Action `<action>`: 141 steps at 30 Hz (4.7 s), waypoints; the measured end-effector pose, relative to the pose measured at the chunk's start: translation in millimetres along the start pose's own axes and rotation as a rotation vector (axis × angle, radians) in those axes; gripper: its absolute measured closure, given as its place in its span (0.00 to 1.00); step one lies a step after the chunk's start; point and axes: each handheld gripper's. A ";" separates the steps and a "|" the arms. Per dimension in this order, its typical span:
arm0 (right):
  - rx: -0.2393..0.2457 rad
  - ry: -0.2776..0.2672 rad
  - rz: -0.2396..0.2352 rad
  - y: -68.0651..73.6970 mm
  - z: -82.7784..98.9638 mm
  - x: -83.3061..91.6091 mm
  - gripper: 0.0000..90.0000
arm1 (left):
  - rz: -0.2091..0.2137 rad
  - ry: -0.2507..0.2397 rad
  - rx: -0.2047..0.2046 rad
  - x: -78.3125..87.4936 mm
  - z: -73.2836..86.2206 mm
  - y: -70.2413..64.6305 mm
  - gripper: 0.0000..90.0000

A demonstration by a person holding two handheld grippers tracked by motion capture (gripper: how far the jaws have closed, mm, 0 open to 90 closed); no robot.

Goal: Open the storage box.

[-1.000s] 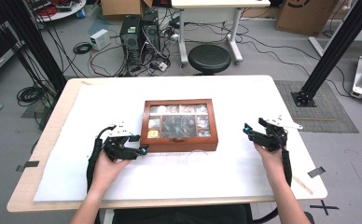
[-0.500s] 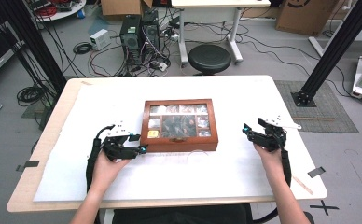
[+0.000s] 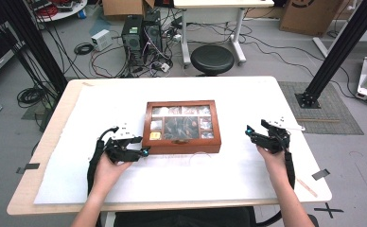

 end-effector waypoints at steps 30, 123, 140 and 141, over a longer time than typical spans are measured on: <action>0.007 -0.002 0.005 2.4 -0.5 -0.9 0.37 | 0.001 -0.094 -0.013 6.8 -0.8 0.3 0.50; 0.006 -0.021 0.013 3.9 -1.6 0.5 0.37 | -0.152 -0.272 0.003 16.6 -29.7 -5.3 0.47; 0.006 -0.032 0.021 5.6 -2.6 1.2 0.37 | -0.101 -0.274 -0.016 25.3 -55.4 8.0 0.47; 0.006 -0.032 0.022 5.4 -2.6 1.1 0.37 | -0.102 -0.280 -0.014 26.7 -59.8 9.8 0.47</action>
Point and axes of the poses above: each handheld gripper's, and its own axes: x roughly backward along the jaws, z roughly out of its underside, y roughly to its left, and after that the axes turned 10 degrees about z, right-handed
